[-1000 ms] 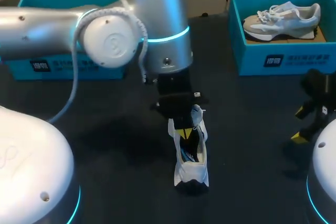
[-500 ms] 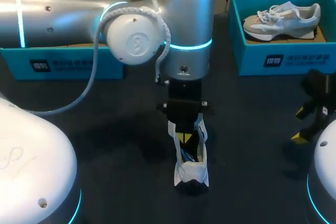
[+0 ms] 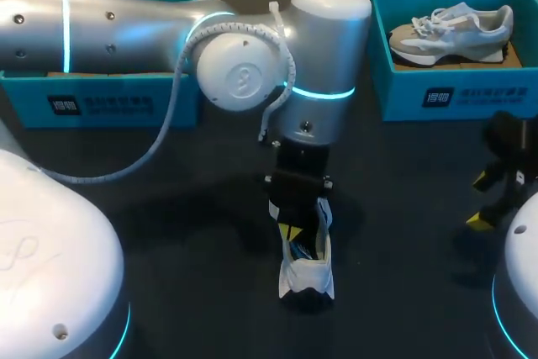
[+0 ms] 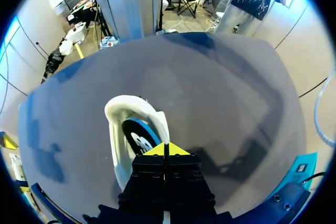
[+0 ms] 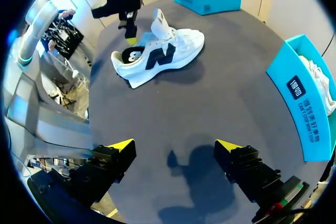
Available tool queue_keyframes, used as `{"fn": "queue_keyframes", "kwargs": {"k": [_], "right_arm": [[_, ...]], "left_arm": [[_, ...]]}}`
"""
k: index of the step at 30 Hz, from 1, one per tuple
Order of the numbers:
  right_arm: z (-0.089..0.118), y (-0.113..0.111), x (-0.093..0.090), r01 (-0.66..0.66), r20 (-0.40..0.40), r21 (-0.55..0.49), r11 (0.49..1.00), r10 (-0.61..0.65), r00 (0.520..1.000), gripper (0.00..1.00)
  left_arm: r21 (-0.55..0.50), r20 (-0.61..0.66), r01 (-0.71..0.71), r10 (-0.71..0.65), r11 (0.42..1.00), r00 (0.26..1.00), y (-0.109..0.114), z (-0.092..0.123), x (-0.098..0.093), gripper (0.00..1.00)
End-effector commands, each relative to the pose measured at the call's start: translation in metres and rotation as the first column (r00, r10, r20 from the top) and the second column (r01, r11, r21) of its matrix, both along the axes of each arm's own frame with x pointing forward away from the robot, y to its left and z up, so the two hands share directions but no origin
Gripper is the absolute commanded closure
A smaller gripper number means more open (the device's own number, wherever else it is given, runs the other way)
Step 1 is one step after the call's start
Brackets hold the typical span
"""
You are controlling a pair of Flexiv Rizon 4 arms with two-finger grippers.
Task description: Take the shoe out of the shoebox, open the shoe tongue, remove and reinsert the insole, then place the shoe into the shoebox
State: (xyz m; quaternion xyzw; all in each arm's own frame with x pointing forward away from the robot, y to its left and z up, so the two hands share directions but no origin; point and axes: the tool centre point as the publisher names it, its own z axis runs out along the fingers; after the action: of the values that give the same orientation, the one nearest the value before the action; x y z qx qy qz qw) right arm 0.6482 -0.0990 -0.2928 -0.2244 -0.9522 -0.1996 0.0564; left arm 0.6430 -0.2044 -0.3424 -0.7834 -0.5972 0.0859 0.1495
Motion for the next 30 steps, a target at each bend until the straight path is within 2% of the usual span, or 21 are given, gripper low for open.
{"fn": "queue_keyframes", "kwargs": {"k": [1,13,26,30], "right_arm": [[0.000,0.000,-0.001,0.002,0.001,-0.002,1.000,-0.002,1.000,0.00],[0.000,0.000,-0.001,0.002,0.001,-0.002,1.000,-0.002,1.000,0.00],[0.000,0.000,-0.001,0.002,0.001,-0.002,1.000,-0.002,1.000,0.00],[0.000,0.000,-0.001,0.002,0.001,-0.002,1.000,-0.002,1.000,0.00]], "left_arm": [[-0.003,0.004,0.002,-0.002,1.000,1.000,-0.004,-0.007,-0.003,1.00],[-0.007,0.008,0.001,-0.001,1.000,1.000,-0.013,-0.015,-0.009,1.00],[0.017,0.021,-0.026,0.025,1.000,0.999,-0.014,-0.046,-0.009,1.00],[-0.004,0.030,-0.043,0.043,0.999,0.999,-0.016,-0.053,-0.009,1.00]]}}
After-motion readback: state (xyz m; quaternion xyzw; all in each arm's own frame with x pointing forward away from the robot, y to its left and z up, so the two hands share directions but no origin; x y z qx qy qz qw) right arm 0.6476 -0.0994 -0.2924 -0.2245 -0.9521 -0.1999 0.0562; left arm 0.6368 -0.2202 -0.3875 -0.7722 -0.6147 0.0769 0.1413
